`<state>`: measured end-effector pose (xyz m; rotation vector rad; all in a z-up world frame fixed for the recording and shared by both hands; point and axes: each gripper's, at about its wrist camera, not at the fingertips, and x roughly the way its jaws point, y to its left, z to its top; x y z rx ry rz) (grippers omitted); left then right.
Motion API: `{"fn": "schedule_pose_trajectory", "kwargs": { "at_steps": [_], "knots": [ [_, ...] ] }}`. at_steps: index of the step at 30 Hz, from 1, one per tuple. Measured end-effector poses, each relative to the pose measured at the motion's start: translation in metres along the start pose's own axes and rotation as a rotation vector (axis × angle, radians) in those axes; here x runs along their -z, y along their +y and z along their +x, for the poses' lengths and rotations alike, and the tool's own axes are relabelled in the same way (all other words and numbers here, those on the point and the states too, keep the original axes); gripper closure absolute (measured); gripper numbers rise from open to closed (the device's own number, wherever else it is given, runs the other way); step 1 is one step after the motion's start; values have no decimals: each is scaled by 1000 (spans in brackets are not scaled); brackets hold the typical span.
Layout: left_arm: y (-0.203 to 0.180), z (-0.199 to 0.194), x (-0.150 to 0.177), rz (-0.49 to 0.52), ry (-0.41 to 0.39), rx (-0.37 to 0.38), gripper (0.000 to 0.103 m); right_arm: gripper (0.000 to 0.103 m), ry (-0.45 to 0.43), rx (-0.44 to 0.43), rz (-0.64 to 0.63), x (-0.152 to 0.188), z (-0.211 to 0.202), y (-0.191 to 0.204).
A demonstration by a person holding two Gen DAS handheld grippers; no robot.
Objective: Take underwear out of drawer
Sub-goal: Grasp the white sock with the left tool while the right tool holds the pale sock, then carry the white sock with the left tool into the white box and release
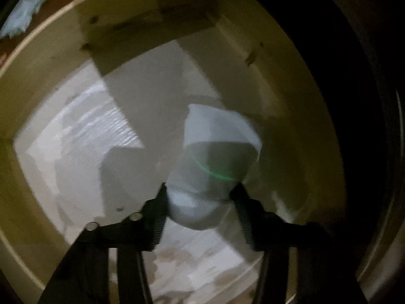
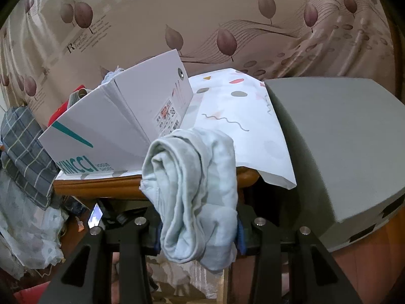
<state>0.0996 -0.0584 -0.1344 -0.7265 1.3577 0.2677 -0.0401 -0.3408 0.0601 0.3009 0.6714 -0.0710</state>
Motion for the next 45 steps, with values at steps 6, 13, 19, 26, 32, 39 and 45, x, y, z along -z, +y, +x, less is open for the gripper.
{"fn": "schedule_pose_trajectory", "kwargs": {
  "at_steps": [6, 13, 19, 26, 32, 39, 45],
  "knots": [
    [21, -13, 16, -36, 69, -82, 65, 61, 1, -3, 3, 0, -1, -1],
    [10, 0, -6, -31, 123, -123, 35, 61, 4, 2, -2, 0, -1, 0],
    [-10, 10, -10, 31, 115, -165, 57, 61, 10, 10, -7, 0, 2, 2],
    [0, -12, -5, 114, 110, -181, 68, 61, 5, 12, -9, 0, 1, 3],
    [6, -35, 6, 153, 109, -197, 69, 61, 4, 28, -24, 2, 3, 4],
    [-9, -68, 37, 240, 80, -171, 69, 61, 11, 44, -35, 6, 6, 5],
    [-4, -95, 37, 416, -18, -161, 69, 61, 21, 63, -42, 8, 9, 4]
  ]
}}
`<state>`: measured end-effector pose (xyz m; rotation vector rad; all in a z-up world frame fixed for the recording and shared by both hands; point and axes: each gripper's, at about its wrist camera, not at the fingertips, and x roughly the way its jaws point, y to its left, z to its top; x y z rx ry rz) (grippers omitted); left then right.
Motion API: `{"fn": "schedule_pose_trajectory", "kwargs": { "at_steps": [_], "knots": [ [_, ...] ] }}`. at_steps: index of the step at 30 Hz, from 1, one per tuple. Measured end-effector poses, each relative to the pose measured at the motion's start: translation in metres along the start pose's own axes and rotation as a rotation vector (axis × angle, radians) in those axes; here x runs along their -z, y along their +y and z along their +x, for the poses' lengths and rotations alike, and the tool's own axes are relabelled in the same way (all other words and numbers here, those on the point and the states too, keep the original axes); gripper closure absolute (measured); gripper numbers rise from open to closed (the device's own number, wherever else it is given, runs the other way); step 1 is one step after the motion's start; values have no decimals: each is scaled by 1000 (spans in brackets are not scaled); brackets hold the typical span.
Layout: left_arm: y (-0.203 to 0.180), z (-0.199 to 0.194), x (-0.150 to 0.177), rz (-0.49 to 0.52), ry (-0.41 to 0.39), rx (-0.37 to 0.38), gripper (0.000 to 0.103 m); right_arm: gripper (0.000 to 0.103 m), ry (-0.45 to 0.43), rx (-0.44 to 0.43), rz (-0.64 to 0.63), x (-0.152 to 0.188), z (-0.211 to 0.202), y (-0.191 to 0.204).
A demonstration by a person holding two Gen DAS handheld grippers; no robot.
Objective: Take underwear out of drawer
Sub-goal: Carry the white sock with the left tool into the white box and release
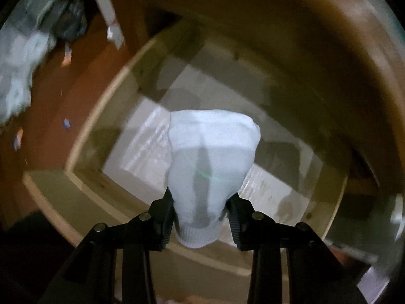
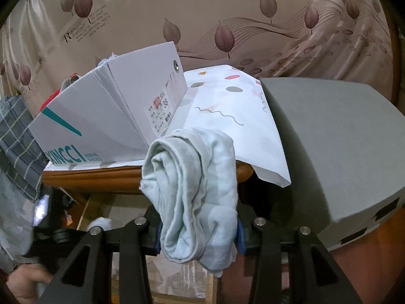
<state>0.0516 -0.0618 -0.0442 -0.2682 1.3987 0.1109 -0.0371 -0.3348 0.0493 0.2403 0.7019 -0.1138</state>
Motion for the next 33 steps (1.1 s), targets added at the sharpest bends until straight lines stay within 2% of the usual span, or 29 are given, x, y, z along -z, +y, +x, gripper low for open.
{"fn": "schedule_pose_trajectory", "kwargs": {
  "at_steps": [7, 11, 16, 21, 26, 33],
  "knots": [
    [23, -48, 8, 211, -135, -26, 69, 61, 8, 12, -1, 0, 1, -2],
    [26, -81, 19, 392, -251, -74, 69, 61, 4, 13, -1, 0, 0, -2],
    [36, -134, 21, 522, -372, -37, 69, 61, 7, 20, 2, 1, 0, -2],
    [45, -193, 11, 576, -481, -5, 69, 61, 0, 16, 21, 0, -2, -4],
    [41, -250, -17, 546, -568, 15, 69, 61, -2, 27, 20, 0, -2, -4],
    [8, -275, -71, 534, -573, 76, 69, 61, -5, 31, 25, 0, -2, -4]
  ]
}}
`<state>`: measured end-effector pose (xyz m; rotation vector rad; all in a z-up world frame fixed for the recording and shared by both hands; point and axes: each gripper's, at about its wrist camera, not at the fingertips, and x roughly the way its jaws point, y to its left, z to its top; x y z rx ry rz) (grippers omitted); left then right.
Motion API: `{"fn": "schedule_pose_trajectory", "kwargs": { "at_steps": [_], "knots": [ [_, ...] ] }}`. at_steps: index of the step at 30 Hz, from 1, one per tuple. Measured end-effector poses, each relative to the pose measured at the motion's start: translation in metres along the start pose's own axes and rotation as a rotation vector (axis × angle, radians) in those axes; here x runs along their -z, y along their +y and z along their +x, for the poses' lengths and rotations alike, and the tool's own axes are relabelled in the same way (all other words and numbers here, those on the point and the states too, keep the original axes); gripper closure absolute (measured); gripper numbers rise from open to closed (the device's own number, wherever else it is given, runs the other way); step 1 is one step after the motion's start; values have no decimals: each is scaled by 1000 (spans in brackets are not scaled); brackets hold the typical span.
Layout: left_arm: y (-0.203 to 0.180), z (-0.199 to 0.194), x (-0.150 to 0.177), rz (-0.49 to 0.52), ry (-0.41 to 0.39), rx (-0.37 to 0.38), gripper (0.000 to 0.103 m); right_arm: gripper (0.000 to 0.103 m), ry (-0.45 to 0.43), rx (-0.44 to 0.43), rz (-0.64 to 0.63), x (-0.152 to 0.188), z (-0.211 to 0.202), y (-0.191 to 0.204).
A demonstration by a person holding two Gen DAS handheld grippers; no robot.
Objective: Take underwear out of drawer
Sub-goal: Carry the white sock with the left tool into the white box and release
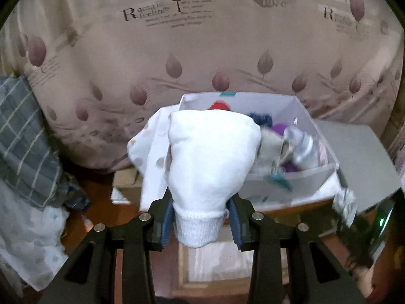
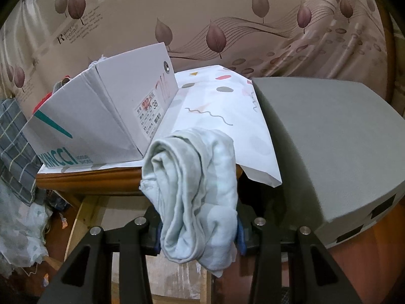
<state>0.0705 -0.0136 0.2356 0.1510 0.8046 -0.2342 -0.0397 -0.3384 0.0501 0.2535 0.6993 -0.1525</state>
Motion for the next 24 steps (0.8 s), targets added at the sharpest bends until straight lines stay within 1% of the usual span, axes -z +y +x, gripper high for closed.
{"fn": "schedule_pose_trajectory", "kwargs": {
  "at_steps": [1, 3, 4, 6, 8, 10, 11, 13, 16, 19, 21, 23, 24],
  "knots": [
    [0, 6, -7, -14, 7, -7, 69, 61, 0, 0, 2, 0, 0, 0],
    [-4, 19, -20, -23, 31, 27, 69, 61, 0, -2, 4, 0, -1, -1],
    [-5, 28, -24, -35, 43, 24, 69, 61, 0, -3, 5, 0, -2, -1],
    [-11, 47, -31, -32, 67, 41, 69, 61, -2, -3, 6, -1, -2, -1],
    [-13, 64, -36, -41, 89, 29, 69, 61, -4, -4, 13, -2, -2, -2],
    [-17, 84, -39, -47, 115, 42, 69, 61, -1, -7, 18, -2, -2, -3],
    [-17, 91, -38, -53, 125, 30, 69, 61, -1, -7, 20, -2, -2, -3],
    [-20, 108, -37, -56, 153, 41, 69, 61, 0, -9, 19, -2, -2, -4],
    [-19, 123, -36, -70, 157, 27, 68, 61, 0, -9, 21, -3, -1, -3],
    [-12, 138, -38, -121, 167, 30, 68, 61, 7, -11, 21, -2, 1, -2],
    [-11, 144, -37, -141, 176, 36, 67, 61, 9, -9, 14, -3, 2, -1],
    [-13, 145, -36, -137, 174, 27, 66, 61, 9, -12, 11, -3, 3, 0],
    [-15, 146, -35, -127, 173, 18, 64, 61, 10, -8, 6, -3, 3, 1]
  ]
}}
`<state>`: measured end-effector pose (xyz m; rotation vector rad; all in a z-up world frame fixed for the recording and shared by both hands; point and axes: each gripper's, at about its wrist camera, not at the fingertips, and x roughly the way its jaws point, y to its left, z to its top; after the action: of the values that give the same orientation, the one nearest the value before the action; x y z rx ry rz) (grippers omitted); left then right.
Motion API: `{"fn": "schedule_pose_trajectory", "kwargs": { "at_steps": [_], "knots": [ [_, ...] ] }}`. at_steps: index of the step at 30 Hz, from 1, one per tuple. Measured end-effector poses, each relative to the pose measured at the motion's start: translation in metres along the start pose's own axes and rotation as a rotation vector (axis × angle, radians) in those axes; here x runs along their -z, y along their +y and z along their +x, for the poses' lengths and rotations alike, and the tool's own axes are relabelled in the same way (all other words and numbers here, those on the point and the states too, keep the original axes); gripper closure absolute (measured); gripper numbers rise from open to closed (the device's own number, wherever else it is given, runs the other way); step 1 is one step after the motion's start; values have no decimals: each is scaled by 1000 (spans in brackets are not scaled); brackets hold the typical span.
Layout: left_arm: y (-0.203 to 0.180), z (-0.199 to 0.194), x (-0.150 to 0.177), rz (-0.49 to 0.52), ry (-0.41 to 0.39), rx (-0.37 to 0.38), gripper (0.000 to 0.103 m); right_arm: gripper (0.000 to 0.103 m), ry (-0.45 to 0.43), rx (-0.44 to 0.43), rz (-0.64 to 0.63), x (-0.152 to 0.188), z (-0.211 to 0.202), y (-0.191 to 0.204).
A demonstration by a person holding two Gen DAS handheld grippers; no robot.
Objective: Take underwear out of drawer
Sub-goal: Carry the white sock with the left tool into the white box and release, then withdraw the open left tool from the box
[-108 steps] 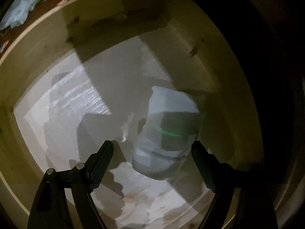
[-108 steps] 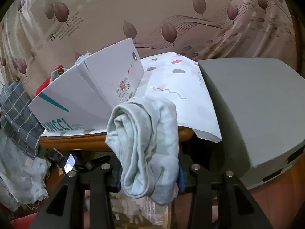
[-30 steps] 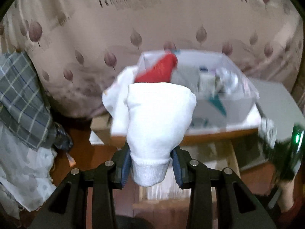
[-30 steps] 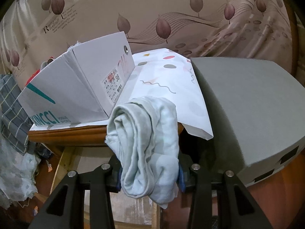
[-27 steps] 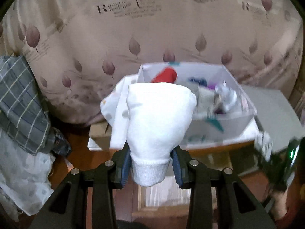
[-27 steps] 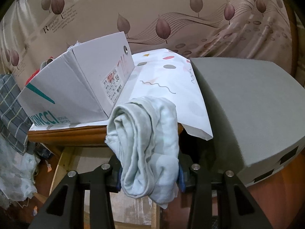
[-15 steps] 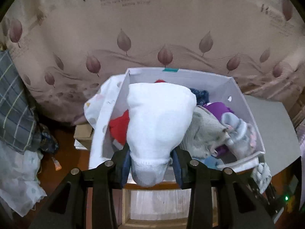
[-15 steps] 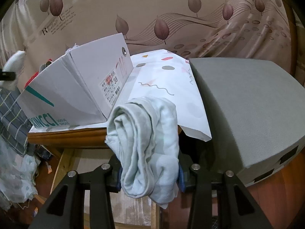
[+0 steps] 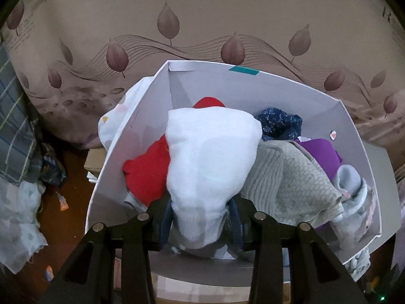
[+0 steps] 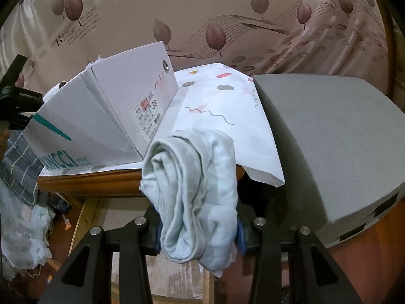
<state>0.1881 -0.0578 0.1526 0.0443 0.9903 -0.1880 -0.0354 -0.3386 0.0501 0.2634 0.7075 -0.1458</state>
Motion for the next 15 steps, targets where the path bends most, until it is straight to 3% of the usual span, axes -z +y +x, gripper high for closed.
{"fn": "schedule_pose_trajectory", "kwargs": {
  "at_steps": [5, 10, 13, 14, 15],
  "knots": [
    [-2, -2, 3, 25, -13, -9, 59, 61, 4, 0, -5, 0, 1, 0],
    [-3, -9, 6, 30, -21, -3, 49, 61, 6, -2, -1, 0, 1, -1],
    [-3, -15, 9, 46, -37, 1, 33, 61, 7, -3, -3, 0, 0, -1],
    [-4, -17, 11, 54, -47, -9, 21, 61, 6, -6, -2, 0, 0, -1],
    [-4, -20, 12, 64, -56, -16, 19, 61, 6, -5, -3, 0, 0, 0]
  ]
}}
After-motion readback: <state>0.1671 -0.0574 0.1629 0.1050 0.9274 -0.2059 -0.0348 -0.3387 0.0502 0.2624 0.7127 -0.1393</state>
